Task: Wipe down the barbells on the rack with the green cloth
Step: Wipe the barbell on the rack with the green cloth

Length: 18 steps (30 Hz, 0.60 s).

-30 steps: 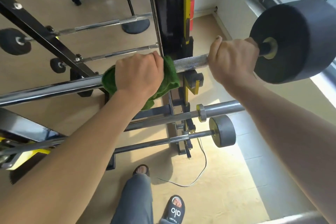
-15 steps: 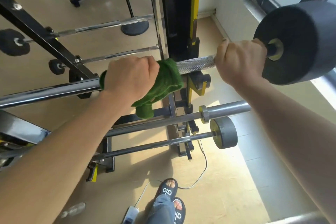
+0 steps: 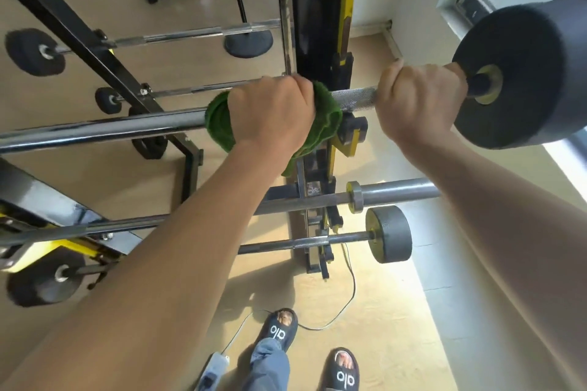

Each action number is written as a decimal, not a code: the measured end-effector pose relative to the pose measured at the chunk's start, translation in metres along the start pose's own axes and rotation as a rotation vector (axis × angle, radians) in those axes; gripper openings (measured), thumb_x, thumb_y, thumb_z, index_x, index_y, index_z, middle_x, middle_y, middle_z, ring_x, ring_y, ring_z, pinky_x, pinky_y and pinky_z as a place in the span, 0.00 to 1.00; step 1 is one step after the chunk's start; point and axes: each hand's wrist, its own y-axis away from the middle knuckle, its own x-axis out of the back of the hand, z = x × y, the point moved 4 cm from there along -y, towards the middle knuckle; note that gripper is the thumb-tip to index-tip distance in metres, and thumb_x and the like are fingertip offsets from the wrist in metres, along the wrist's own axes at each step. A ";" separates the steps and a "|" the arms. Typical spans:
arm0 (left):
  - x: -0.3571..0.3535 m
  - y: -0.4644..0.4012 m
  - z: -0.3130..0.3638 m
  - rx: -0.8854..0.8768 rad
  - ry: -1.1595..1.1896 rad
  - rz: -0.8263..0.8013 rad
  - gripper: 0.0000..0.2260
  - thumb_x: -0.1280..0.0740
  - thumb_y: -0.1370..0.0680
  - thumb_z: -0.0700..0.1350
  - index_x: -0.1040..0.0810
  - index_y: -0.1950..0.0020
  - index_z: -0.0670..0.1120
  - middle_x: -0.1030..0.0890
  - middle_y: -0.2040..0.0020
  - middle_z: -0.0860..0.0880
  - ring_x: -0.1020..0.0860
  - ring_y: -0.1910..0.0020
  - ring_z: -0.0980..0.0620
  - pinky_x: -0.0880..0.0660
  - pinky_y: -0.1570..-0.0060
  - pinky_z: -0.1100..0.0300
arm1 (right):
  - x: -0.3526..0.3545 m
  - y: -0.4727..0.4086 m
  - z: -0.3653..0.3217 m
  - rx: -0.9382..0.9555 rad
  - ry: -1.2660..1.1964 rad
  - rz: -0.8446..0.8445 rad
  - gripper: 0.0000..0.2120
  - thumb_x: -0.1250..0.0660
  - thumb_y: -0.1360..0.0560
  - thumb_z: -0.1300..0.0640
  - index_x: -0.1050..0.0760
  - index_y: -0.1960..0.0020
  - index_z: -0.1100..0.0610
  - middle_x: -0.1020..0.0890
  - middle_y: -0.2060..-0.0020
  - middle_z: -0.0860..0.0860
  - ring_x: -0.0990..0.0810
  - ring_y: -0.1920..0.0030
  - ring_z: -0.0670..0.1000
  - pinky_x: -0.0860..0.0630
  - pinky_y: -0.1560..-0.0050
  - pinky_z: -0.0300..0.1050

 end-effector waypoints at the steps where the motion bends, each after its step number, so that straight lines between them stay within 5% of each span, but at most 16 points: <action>1: -0.001 0.000 0.008 0.010 0.015 -0.007 0.25 0.51 0.15 0.53 0.21 0.62 0.47 0.27 0.69 0.48 0.28 0.69 0.47 0.31 0.64 0.55 | 0.001 0.001 -0.001 0.040 -0.004 -0.029 0.20 0.52 0.24 0.60 0.26 0.68 0.60 0.43 0.80 0.51 0.41 0.78 0.51 0.29 0.62 0.50; 3: -0.003 -0.003 0.011 0.022 0.030 -0.014 0.26 0.52 0.15 0.53 0.20 0.60 0.46 0.25 0.68 0.48 0.27 0.68 0.48 0.29 0.60 0.56 | -0.001 0.002 -0.002 0.111 0.036 -0.103 0.15 0.47 0.26 0.65 0.22 0.59 0.65 0.39 0.79 0.54 0.38 0.77 0.52 0.29 0.63 0.51; 6: -0.001 0.001 -0.001 -0.074 0.042 -0.005 0.26 0.53 0.15 0.55 0.20 0.55 0.46 0.24 0.67 0.48 0.26 0.69 0.48 0.30 0.63 0.57 | 0.002 0.001 0.002 0.125 0.021 -0.145 0.11 0.41 0.26 0.68 0.23 0.63 0.64 0.39 0.79 0.54 0.37 0.77 0.53 0.34 0.66 0.49; 9: 0.005 0.014 -0.010 -0.284 0.049 0.049 0.22 0.50 0.17 0.58 0.24 0.45 0.44 0.19 0.58 0.45 0.21 0.62 0.44 0.25 0.58 0.51 | -0.003 -0.001 0.005 0.153 0.048 -0.177 0.15 0.47 0.23 0.65 0.22 0.58 0.64 0.38 0.77 0.54 0.37 0.75 0.52 0.36 0.64 0.49; 12: 0.000 0.027 -0.027 -0.429 -0.115 -0.013 0.25 0.37 0.24 0.58 0.31 0.34 0.43 0.22 0.43 0.43 0.23 0.47 0.42 0.29 0.44 0.47 | -0.006 -0.002 0.003 0.145 0.081 -0.246 0.19 0.52 0.22 0.64 0.23 0.49 0.64 0.42 0.77 0.51 0.44 0.75 0.48 0.39 0.61 0.49; 15: -0.007 0.033 -0.036 -0.334 -0.270 -0.036 0.30 0.29 0.28 0.52 0.35 0.31 0.45 0.26 0.41 0.40 0.27 0.44 0.40 0.31 0.42 0.45 | -0.005 -0.003 0.003 0.094 0.044 -0.187 0.20 0.53 0.23 0.62 0.25 0.63 0.63 0.45 0.79 0.50 0.45 0.76 0.46 0.39 0.61 0.49; 18: -0.009 0.022 -0.028 -0.171 -0.250 -0.048 0.24 0.24 0.32 0.50 0.25 0.40 0.45 0.19 0.52 0.42 0.21 0.53 0.41 0.26 0.52 0.49 | -0.006 -0.002 0.005 0.029 0.063 -0.197 0.23 0.59 0.23 0.58 0.32 0.69 0.58 0.41 0.80 0.51 0.44 0.77 0.47 0.41 0.60 0.49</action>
